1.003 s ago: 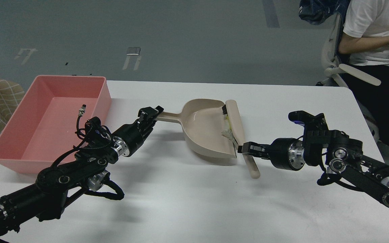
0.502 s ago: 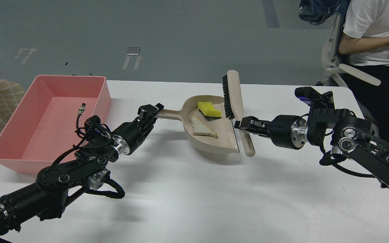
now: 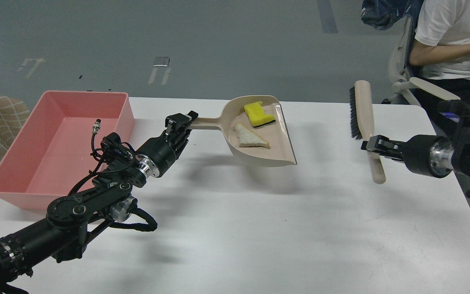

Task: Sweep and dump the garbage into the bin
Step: 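Lift the dustpan with the left gripper and set the brush down with the right, then carry the loaded dustpan over the pink bin with the left gripper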

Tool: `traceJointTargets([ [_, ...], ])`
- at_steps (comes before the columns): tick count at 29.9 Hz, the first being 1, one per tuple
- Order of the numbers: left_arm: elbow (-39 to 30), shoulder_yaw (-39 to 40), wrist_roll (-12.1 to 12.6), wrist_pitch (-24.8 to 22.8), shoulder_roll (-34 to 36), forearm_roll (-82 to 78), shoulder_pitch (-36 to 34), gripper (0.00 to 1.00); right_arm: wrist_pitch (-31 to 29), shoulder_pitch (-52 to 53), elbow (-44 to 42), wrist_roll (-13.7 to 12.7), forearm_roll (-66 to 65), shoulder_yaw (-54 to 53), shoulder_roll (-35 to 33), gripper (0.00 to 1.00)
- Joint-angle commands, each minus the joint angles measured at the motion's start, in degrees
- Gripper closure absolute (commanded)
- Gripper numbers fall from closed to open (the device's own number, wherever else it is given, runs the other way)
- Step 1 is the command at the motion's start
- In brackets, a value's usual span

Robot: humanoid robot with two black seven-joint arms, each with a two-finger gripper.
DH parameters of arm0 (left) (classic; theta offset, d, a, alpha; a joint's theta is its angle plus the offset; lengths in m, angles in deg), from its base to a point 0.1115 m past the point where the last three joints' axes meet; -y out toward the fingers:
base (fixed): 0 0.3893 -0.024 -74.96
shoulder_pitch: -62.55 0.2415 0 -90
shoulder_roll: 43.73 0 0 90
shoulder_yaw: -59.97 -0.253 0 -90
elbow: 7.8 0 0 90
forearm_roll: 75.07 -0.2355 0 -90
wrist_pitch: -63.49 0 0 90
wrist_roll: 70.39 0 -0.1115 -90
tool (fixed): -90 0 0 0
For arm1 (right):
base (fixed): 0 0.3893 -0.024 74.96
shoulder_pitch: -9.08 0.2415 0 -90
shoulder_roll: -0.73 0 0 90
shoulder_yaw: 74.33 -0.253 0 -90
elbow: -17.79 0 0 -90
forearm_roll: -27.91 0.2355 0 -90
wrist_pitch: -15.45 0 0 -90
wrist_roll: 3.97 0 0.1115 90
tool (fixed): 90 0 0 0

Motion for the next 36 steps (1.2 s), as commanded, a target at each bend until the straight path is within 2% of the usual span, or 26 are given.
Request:
traceJointTargets([
  [1, -0.76, 1.93, 0.0, -0.18, 0.07, 0.5, -0.01, 0.82, 0.01, -3.35, 0.16, 0.12, -0.02, -0.02, -5.45, 0.73],
  [7, -0.85, 3.52, 0.0, -0.36, -0.02, 0.68, -0.09, 0.82, 0.01, -8.36, 3.4, 0.82, 0.07, -0.02, -10.9, 0.74],
  [16, -0.85, 4.05, 0.0, -0.36, 0.94, 0.77, -0.09, 0.82, 0.01, -13.29, 11.14, 0.91, 1.3, 0.07, -11.53, 0.73],
  [19, -0.94, 5.71, 0.0, -0.53, 1.39, 0.77, -0.01, 0.82, 0.01, -13.56, 11.23, 0.91, 1.21, -0.11, -11.09, 0.71],
  [21, -1.82, 7.99, 0.18, -0.71, 1.74, 0.85, 0.26, 0.82, 0.01, -13.56, 10.71, 0.82, 1.12, -0.29, -10.74, 0.56],
  [26, -3.66, 11.16, 0.27, -0.8, 2.0, 0.85, 1.84, 0.82, 0.01, -13.56, 10.44, 0.65, 1.3, -0.37, -11.0, 0.39],
  [32, -5.42, 12.92, 0.71, -0.71, 2.61, 0.85, 2.1, 0.82, 0.01, -13.47, 10.53, 0.73, 1.39, -0.9, -11.09, 0.35],
  [36, -5.51, 15.64, 0.8, -0.89, 5.07, 2.08, 2.19, 0.82, 0.01, -13.47, 10.53, 0.73, 1.56, -5.73, -11.09, 0.31],
])
